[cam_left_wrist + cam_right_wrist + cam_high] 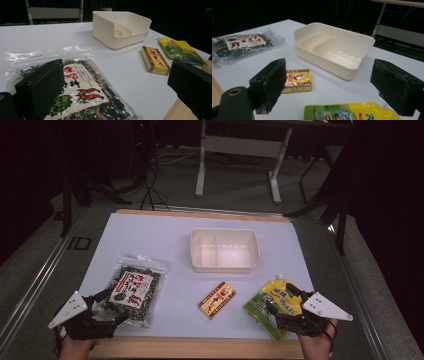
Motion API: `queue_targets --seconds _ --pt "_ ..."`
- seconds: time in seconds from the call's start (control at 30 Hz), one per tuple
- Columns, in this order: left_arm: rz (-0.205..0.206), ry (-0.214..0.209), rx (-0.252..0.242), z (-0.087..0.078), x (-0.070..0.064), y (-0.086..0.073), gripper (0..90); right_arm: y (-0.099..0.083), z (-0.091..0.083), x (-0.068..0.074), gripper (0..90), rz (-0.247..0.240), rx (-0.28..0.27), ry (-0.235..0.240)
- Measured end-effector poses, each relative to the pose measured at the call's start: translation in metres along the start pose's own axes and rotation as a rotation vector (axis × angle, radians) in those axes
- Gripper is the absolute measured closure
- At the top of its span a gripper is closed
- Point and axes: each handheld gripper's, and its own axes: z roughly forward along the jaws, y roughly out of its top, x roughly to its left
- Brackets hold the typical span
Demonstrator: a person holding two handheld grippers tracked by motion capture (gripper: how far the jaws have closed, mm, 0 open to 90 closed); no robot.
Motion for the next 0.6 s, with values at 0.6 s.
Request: queue_targets --seconds 0.6 --pt "0.035 -0.062 0.026 0.0076 -0.0091 0.0037 1.1 -0.0017 0.0069 -0.0018 17.2 -0.064 0.054 0.013"
